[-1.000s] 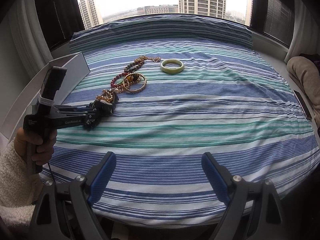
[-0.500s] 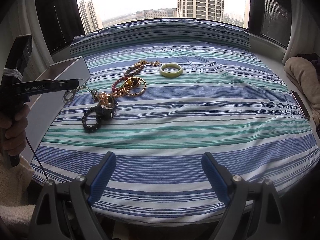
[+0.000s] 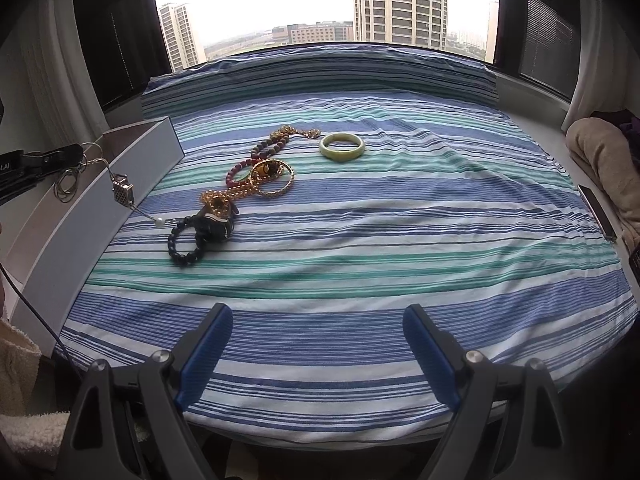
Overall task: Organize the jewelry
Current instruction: 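Grasp the twisted gold bangle with the right tool while the left tool holds the charm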
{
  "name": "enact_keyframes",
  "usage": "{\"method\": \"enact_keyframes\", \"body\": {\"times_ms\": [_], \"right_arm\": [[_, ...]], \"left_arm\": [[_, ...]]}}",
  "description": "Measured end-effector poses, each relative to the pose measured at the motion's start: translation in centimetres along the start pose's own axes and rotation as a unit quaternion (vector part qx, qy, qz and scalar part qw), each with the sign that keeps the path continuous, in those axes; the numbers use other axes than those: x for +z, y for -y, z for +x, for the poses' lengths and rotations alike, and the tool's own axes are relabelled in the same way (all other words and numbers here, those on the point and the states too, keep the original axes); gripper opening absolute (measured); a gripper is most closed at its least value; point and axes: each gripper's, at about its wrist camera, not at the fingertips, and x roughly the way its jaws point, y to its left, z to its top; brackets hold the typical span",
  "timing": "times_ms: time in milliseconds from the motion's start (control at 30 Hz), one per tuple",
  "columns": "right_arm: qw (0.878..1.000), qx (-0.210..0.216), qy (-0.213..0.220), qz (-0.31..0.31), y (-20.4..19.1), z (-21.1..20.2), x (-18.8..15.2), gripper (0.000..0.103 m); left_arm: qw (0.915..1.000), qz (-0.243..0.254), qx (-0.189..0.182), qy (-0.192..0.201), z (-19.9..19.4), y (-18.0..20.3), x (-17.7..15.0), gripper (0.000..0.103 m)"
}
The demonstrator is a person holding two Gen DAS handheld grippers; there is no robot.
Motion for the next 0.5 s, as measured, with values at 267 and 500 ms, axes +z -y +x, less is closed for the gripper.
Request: {"method": "enact_keyframes", "body": {"times_ms": [267, 500], "right_arm": [[1.0, 0.022, 0.008, -0.017, -0.7, 0.4, 1.5, 0.089], [0.991, 0.126, -0.003, -0.054, -2.1, 6.9, 8.5, 0.088]], "left_arm": [[0.9977, -0.053, 0.039, -0.018, -0.9, -4.0, -3.6, 0.001], [0.995, -0.084, 0.053, -0.015, -1.3, -6.0, -5.2, 0.001]]}}
